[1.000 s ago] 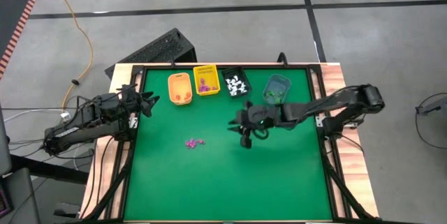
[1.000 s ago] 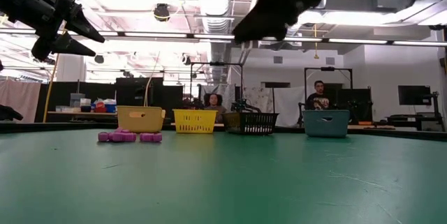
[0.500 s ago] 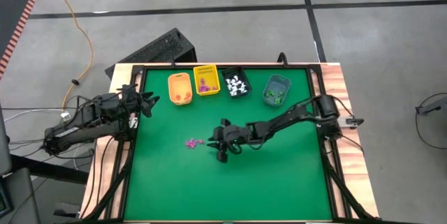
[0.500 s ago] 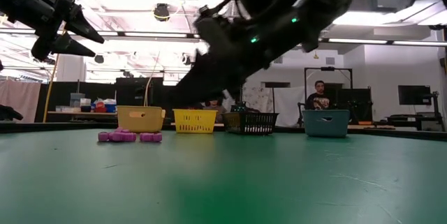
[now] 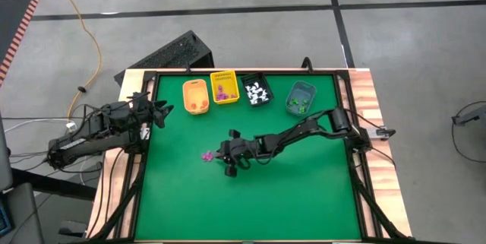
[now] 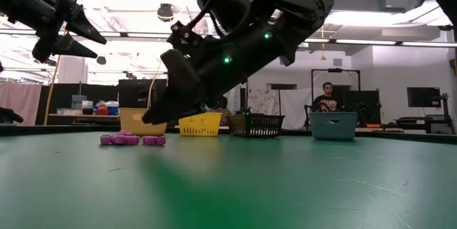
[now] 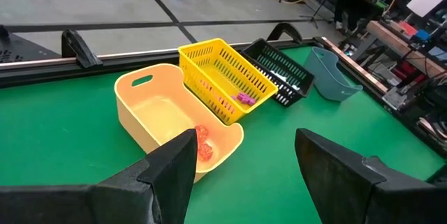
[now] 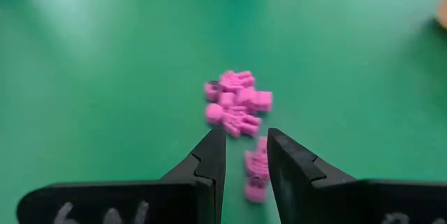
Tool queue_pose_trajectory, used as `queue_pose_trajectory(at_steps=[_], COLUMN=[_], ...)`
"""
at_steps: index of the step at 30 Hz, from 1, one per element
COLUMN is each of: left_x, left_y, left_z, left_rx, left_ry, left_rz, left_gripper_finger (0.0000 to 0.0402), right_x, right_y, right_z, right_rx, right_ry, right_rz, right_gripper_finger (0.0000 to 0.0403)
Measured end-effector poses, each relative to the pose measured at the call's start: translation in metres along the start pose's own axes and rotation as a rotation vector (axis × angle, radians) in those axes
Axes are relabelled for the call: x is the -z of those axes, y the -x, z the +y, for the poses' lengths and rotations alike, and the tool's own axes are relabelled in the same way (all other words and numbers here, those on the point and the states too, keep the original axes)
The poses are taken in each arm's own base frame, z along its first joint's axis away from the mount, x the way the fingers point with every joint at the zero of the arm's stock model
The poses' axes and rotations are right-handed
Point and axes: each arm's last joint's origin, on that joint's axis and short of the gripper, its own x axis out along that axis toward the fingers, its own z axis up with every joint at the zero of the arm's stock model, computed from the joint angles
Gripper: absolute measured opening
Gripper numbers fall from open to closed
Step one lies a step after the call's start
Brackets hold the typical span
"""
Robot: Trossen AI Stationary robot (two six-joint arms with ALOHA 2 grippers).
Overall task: Sort Halloween decoration
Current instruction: Put the pink skeleton toy into the yellow bin
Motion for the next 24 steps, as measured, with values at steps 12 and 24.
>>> queue_pose_trajectory(at_steps=[12, 24], left_x=[0.0001, 0.0001], left_y=[0.0, 0.0], left_z=[-0.0001, -0.0002], left_rx=[0.005, 0.007], left_ry=[-0.004, -0.01], left_rz=[0.004, 0.004], left_gripper_finger=[0.0231, 0.0231], right_x=[0.0005, 0.0007], right_y=[0.0011, 0.0008], right_z=[0.0021, -0.0014], right_rx=[0.035, 0.06], right_ry=[0.004, -0.02], right_rz=[0.006, 0.009], right_gripper_finger=[0.0103, 0.0103])
